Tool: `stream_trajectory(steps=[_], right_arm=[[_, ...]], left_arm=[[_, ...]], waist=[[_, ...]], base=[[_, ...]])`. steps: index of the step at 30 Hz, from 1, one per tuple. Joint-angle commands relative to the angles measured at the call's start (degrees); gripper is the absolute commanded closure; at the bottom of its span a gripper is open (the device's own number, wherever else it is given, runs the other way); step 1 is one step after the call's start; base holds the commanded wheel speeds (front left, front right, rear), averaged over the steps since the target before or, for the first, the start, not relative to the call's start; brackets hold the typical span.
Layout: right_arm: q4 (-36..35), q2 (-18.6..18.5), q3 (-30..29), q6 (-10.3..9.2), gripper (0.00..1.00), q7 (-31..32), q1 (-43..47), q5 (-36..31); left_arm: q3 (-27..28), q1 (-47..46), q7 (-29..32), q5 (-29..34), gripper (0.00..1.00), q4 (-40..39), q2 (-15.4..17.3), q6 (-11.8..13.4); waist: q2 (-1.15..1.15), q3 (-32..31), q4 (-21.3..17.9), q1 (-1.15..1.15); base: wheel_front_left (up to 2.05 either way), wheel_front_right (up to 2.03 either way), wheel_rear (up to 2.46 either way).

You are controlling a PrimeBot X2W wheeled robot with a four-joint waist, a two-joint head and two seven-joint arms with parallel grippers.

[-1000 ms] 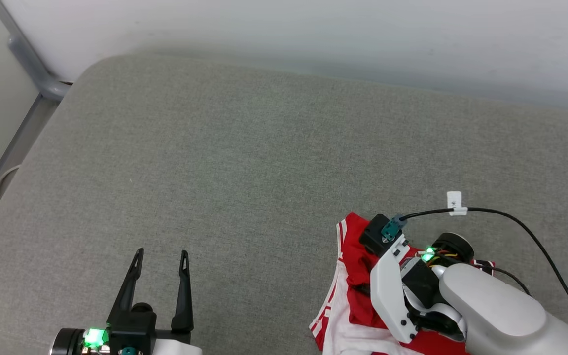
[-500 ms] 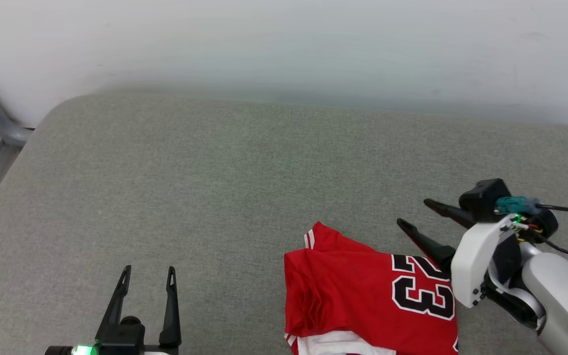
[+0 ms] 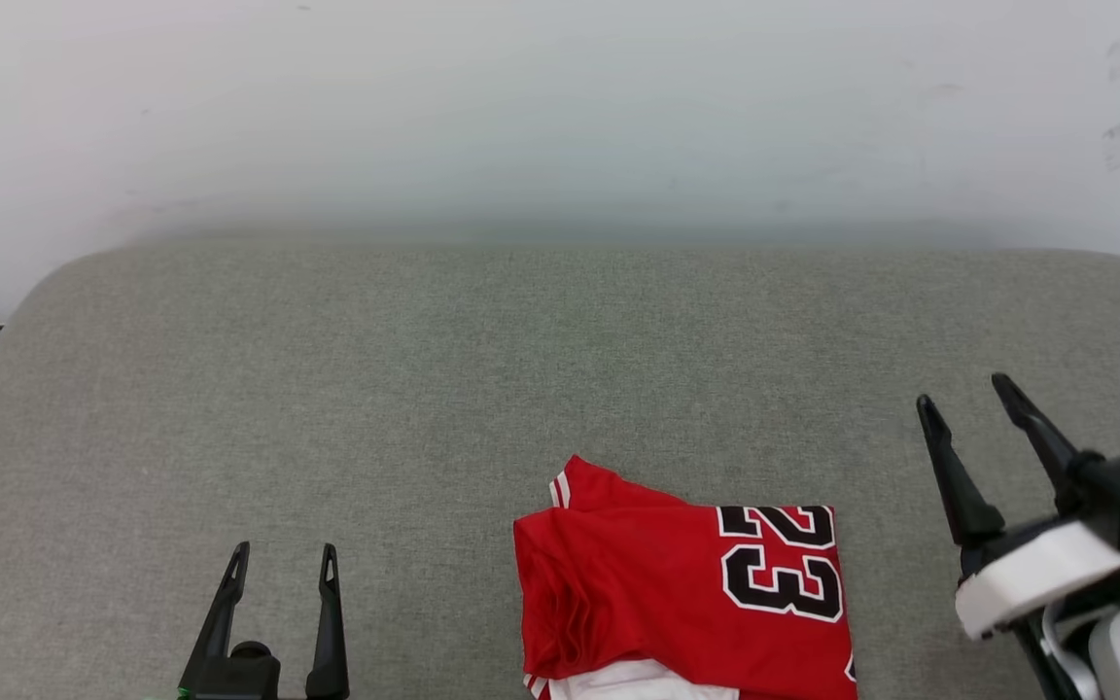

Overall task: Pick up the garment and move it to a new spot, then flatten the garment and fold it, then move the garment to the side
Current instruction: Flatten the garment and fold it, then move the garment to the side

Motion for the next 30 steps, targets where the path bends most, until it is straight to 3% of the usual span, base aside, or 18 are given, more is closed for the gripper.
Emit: stream_trajectory(steps=[1, 6, 13, 30], right_arm=[[-0.38, 0.5, -0.13, -0.05, 0.0, -0.32, 0.97, -0.32], [-6.56, 7.59, -6.47, -0.06, 0.0, -2.24, 9.86, -5.5], [-11.38, 12.3, -10.13, -0.06, 0.0, -2.68, 16.09, -6.74], [-15.07, 15.46, -11.77, -0.05, 0.0, -2.79, 20.45, -7.75]], left_arm=[[0.05, 0.34, -0.25, 0.03, 0.0, -0.09, 0.19, 0.21], [-0.16, 1.18, -0.25, -0.16, 0.0, -0.68, 0.33, -0.11], [-0.63, 1.65, -0.25, -0.3, 0.0, -1.08, 0.39, -0.52], [-0.88, 2.45, -0.25, -0.5, 0.0, -0.26, 0.42, -1.19]], waist=[[0.0, -0.13, -0.09, 0.0], [0.0, -0.85, -0.29, 0.0], [0.0, -1.52, -0.2, 0.0], [0.0, -1.88, -0.08, 0.0]], base=[[0.0, 0.0, 0.0], [0.0, 0.0, 0.0], [0.0, 0.0, 0.0], [0.0, 0.0, 0.0]])
